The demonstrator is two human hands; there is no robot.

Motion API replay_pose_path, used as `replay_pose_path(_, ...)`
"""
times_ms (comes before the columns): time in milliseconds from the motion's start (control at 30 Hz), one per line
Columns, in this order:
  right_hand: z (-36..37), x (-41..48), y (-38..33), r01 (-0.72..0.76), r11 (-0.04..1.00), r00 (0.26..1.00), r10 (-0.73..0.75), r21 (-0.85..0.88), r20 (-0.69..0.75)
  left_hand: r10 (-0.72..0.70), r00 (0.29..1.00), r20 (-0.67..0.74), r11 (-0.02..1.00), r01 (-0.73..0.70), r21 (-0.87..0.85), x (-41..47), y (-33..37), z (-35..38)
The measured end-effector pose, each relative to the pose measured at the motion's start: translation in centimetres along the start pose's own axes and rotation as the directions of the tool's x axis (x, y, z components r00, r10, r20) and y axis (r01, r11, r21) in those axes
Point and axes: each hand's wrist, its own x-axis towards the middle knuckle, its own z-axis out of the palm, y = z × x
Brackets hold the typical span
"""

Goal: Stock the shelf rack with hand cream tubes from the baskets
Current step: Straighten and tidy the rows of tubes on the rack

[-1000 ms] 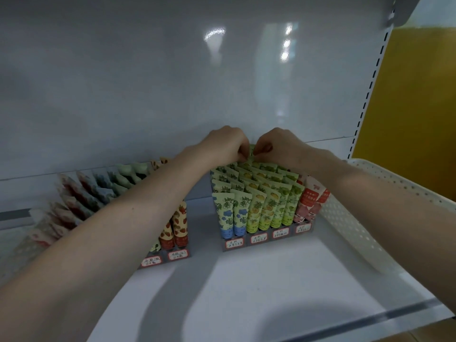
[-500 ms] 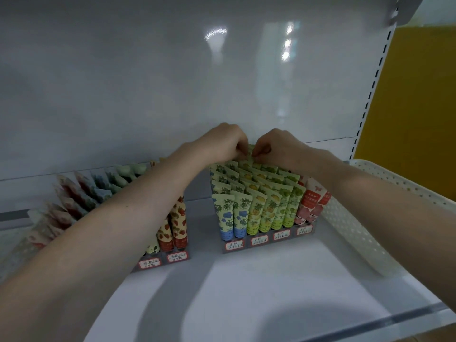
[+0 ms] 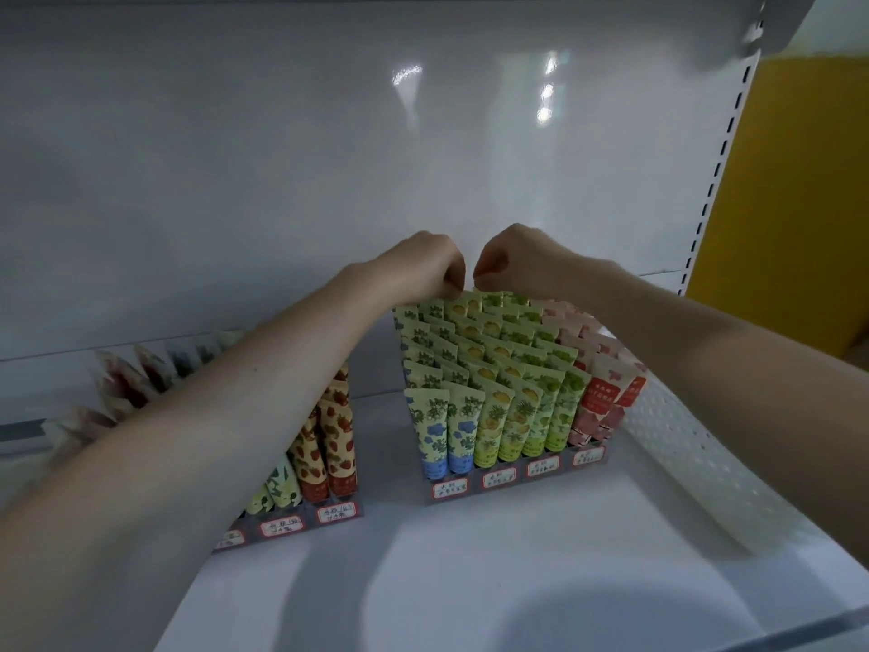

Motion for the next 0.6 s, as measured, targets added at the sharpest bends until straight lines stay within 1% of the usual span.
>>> replay_pose_path(100, 0.7, 0.4, -0.1, -0.010, 1.000, 1.000, 0.010, -0.007, 0.016, 0.009, 1.000, 0.019, 1.000, -0.009, -0.004, 0.1, 0.0, 0.3)
replay_pose_path(300, 1.5, 0.8, 0.1, -0.012, 0.998, 1.000, 0.013, -0.055, 0.026, 0.005, 1.000, 0.014, 0.999, -0.004, -0.036, 0.1, 0.0, 0.4)
replay_pose_path(600, 1.6, 0.8, 0.3, 0.013, 0.996, 1.000, -0.013, -0.090, 0.005, 0.021, 1.000, 0.014, 0.999, -0.020, -0.033, 0.3, 0.0, 0.4)
